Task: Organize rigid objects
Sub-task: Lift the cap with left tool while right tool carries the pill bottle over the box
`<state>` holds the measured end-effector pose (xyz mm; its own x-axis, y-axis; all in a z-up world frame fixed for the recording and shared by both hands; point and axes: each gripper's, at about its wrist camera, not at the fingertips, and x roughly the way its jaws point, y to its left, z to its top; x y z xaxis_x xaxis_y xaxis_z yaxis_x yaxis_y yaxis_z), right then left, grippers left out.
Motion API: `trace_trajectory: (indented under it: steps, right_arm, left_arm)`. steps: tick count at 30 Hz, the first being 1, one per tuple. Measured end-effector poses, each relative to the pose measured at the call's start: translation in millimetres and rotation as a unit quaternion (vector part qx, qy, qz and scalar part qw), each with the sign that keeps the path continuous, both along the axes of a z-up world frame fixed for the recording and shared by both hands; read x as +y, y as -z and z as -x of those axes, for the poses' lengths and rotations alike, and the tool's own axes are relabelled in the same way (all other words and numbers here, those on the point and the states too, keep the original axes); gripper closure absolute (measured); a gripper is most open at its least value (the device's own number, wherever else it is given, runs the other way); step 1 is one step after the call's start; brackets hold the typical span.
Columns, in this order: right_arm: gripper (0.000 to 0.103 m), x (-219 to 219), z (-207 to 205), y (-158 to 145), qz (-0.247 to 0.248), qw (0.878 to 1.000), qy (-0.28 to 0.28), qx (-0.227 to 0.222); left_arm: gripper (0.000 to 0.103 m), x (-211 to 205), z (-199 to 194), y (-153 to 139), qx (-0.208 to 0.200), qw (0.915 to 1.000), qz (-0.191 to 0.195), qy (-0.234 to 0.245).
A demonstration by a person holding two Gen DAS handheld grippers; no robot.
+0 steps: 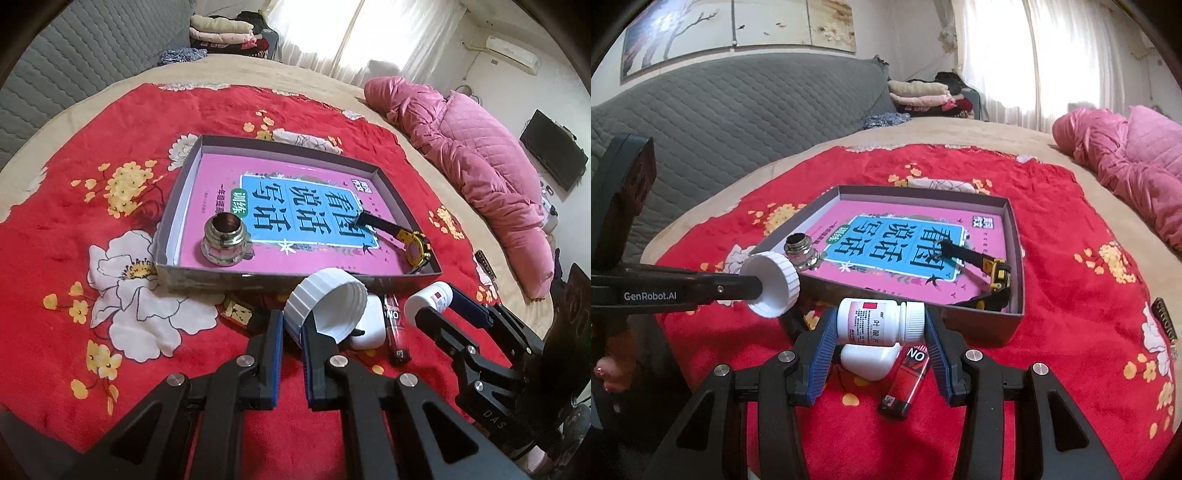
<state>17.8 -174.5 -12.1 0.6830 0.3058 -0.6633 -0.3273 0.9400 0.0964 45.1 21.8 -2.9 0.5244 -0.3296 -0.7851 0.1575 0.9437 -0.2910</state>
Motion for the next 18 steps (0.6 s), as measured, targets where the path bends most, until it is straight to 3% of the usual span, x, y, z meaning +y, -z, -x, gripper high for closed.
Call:
trace_trajectory:
  steps: [18]
  right_arm:
    - [0.055,-3.5,-7.1,-8.2,0.024,0.998,0.027,-0.049]
  left_arm:
    - [0.094,-1.9,-9.3,-8.5,-0.023,0.9997,-0.001,-0.007]
